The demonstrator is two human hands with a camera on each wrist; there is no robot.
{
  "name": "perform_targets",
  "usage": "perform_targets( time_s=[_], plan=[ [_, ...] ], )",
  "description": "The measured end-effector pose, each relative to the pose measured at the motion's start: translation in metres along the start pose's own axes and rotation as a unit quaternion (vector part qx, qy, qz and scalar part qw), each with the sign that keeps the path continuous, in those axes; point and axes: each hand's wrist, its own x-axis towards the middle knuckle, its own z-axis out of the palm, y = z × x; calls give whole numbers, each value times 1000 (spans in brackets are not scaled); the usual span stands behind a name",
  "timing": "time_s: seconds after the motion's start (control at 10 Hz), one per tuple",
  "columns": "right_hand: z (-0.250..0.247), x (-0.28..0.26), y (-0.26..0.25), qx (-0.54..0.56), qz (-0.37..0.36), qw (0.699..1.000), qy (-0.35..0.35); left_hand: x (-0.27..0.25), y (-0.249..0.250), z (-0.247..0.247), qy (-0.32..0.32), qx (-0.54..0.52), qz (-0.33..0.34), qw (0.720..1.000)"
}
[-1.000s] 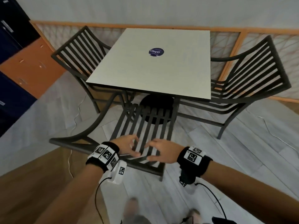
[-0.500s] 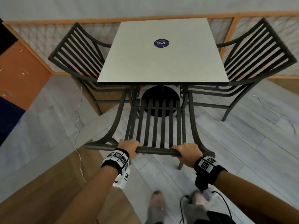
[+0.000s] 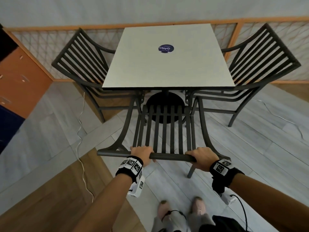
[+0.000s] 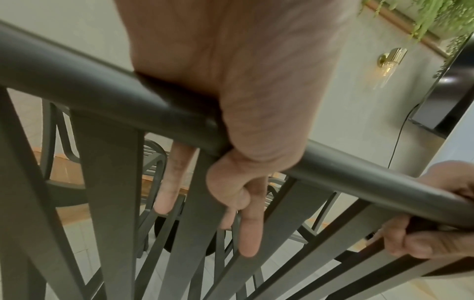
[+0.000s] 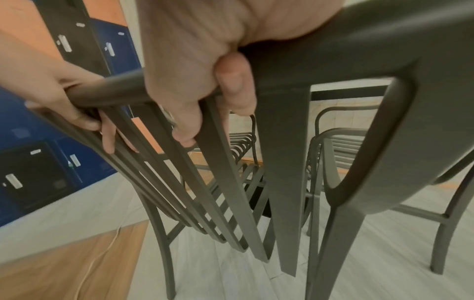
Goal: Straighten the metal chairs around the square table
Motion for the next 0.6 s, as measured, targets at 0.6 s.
perform_targets(
  time_s=[0.6],
  plan=[
    [-47,-13,8,46,-29,997,57,-25,9,-26,5,-143,43,989]
  ],
)
